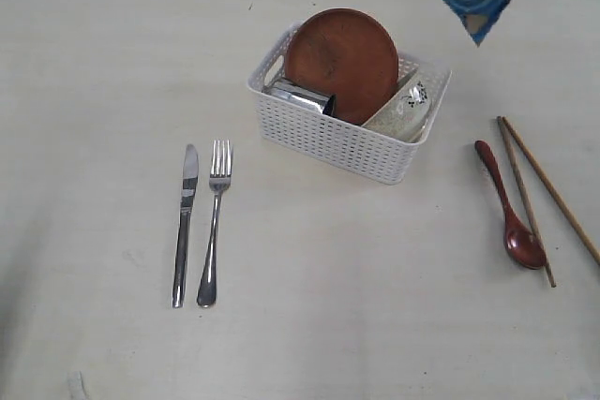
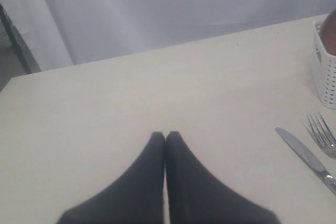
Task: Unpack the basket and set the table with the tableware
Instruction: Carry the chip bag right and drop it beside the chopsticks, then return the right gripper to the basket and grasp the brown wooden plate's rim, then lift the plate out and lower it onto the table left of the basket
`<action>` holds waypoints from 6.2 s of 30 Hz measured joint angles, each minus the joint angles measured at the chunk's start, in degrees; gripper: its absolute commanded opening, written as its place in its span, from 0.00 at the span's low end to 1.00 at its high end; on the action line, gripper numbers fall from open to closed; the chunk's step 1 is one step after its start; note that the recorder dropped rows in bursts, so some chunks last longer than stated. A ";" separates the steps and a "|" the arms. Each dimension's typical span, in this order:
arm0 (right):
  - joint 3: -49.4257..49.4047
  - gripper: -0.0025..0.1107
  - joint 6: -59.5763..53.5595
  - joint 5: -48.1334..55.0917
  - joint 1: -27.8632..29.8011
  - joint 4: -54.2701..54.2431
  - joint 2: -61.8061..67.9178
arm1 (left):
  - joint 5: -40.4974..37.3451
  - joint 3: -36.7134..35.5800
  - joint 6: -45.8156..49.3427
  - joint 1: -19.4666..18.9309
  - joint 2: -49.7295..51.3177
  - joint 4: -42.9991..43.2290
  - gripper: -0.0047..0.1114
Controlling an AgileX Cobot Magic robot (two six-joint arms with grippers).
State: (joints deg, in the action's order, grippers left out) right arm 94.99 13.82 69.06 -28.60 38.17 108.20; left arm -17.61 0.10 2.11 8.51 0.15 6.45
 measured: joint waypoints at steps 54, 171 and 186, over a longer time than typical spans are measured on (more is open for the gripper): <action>-6.31 0.48 -11.65 -10.44 6.26 -25.14 -6.70 | 0.00 0.00 0.00 0.00 0.00 0.00 0.04; -11.37 0.02 -11.57 -18.46 0.93 -60.19 -0.32 | 0.00 0.00 0.00 0.00 0.00 0.00 0.04; -11.51 0.02 -1.69 -28.66 0.93 -48.28 6.97 | 0.00 0.00 0.00 0.00 0.00 0.00 0.04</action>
State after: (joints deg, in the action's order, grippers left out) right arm 83.49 12.14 40.39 -27.68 -10.11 115.16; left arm -17.61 0.10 2.11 8.51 0.15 6.45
